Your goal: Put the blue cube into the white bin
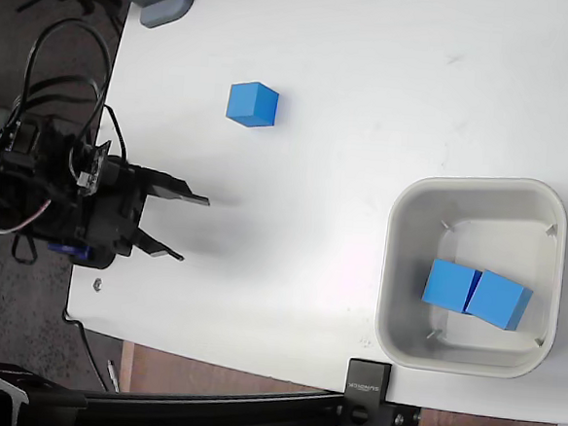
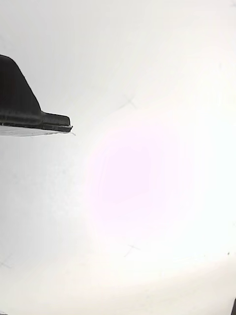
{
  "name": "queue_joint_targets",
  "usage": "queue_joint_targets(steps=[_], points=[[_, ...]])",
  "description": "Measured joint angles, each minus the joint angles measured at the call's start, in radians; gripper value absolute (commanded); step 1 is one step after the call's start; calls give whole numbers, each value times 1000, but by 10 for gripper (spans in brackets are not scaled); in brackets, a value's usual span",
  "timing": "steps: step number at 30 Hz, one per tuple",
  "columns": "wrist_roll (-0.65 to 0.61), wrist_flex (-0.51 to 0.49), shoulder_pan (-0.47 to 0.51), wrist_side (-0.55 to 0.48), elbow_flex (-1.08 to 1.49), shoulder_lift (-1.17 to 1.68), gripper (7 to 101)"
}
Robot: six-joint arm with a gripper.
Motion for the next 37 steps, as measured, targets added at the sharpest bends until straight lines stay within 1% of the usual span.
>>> queue_joint_targets(steps=[7,37], points=[[-25,0,0,-43,0,0,1003],[-20,0,8,-43,0,0,1003]])
